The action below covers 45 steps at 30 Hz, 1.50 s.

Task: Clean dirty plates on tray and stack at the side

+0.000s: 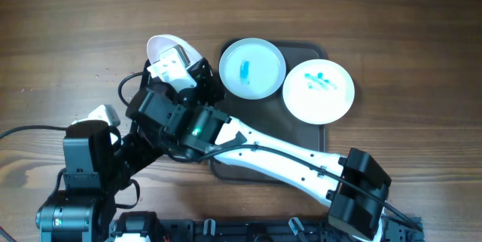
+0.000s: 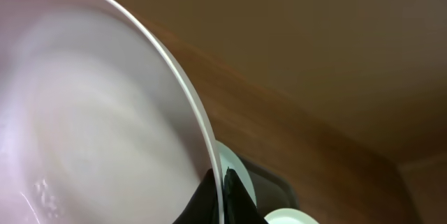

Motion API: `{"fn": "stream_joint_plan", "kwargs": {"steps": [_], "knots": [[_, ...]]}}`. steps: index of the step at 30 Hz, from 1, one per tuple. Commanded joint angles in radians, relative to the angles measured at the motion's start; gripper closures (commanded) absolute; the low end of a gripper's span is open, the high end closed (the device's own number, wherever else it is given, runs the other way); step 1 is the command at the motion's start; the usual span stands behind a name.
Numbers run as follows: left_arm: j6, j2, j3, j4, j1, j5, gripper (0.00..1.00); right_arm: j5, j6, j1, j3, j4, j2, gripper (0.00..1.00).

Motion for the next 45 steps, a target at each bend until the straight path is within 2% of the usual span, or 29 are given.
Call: {"fn": "stream_joint_plan", "kwargs": {"steps": [1, 45], "knots": [[-0.006, -0.001, 0.019, 0.021, 0.006, 0.006, 0.00, 0.045, -0.074, 0.056, 0.019, 0.011, -0.028, 0.96], [-0.006, -0.001, 0.019, 0.021, 0.006, 0.006, 0.00, 0.100, -0.239, 0.060, 0.019, 0.127, -0.028, 0.96]]}}
